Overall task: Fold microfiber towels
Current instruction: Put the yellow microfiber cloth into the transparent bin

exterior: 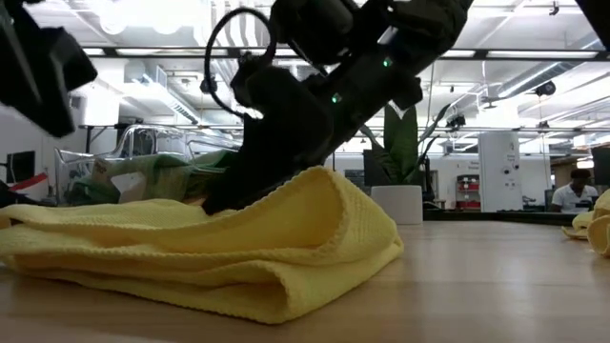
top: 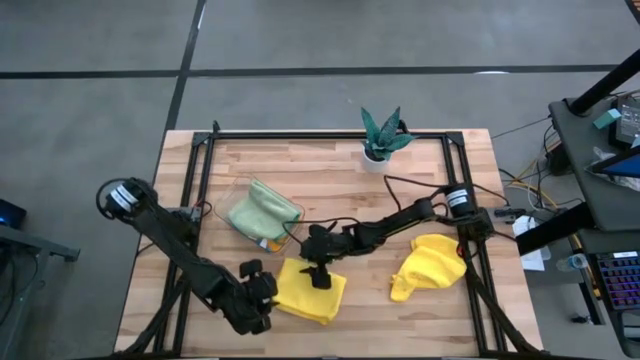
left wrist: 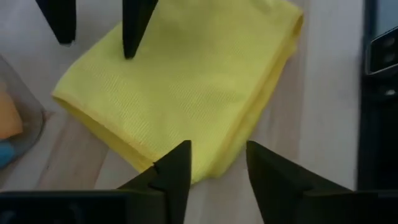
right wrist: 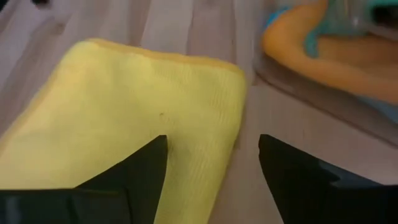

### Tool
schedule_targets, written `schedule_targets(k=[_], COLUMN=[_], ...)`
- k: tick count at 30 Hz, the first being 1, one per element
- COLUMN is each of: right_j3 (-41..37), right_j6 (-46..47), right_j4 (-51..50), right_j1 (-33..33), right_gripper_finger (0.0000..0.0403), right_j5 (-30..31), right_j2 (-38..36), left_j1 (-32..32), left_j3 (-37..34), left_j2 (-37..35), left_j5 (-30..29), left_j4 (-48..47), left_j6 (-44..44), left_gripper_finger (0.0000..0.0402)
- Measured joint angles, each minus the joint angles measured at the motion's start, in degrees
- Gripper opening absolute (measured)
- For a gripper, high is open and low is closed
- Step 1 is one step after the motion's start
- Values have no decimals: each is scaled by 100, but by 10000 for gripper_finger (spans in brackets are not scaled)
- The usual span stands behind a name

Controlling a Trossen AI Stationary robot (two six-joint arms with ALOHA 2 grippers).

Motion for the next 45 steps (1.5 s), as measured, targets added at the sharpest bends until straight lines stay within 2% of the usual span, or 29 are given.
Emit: schedule_targets(k=[6,9,12,17,21,23,26,30,37,41,45], right_j3=[4,15,15,13,12,9,7,3,-9,-9,-26], right_j6=[252,294,296,219,147,107,-162,-560,-1426,-1433,-1558], right_j4=[186,402,460,514,461,388,314,153,-224,-281,-274], right_j1=[29,47,48,50,52,66,137,358,855,903,895], right_gripper_finger=[233,231,212,133,42,19,14,11,9,9,9], right_j5=[-195,-550,-631,-691,-715,-713,-676,-537,832,881,930], right_j2=[255,374,407,407,362,289,122,-101,-426,-443,-443], left_j1=[0,11,13,22,83,116,161,240,406,457,450], left_j3=[0,0,0,-6,-35,-78,-231,-605,-1263,-1342,-1340], left_j2=[-212,-216,-216,-214,-214,-212,-210,-241,-271,-273,-275], left_j5=[-227,-355,-525,-955,-1019,-1048,-1088,-1122,-711,-444,-407], left_j4=[-4,-6,-4,-4,-6,5,169,895,2199,2077,1996], left_j6=[223,367,400,404,306,221,42,-203,-505,-597,-588], left_gripper_finger=[181,192,194,194,194,194,194,194,194,208,249])
